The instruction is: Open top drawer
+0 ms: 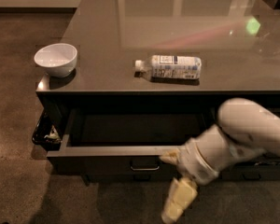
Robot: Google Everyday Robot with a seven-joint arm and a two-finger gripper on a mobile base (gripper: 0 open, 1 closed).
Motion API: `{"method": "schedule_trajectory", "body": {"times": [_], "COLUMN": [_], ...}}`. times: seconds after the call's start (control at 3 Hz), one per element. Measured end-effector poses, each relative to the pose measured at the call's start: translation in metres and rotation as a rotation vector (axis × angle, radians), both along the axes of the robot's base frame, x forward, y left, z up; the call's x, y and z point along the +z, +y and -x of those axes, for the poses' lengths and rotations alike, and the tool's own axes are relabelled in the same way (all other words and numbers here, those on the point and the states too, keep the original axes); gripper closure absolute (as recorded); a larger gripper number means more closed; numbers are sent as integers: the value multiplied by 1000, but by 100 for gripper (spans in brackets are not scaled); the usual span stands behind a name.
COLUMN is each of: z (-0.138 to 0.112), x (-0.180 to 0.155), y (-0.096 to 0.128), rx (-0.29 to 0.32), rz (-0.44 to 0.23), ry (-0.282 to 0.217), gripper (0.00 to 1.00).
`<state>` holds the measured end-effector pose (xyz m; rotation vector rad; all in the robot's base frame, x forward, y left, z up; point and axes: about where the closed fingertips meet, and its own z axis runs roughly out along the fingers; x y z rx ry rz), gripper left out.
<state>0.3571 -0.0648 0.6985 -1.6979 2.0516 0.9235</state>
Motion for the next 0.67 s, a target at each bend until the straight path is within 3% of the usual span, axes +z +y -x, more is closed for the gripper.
{"method": "schedule_trajectory", "body": {"times": [0.33,0.67], "z": [53,53], "x": [-7,-7], "y": [-10,-10], "rx": [-53,-53], "rz": [-18,-18], "ry": [79,79], "gripper": [0,0]}}
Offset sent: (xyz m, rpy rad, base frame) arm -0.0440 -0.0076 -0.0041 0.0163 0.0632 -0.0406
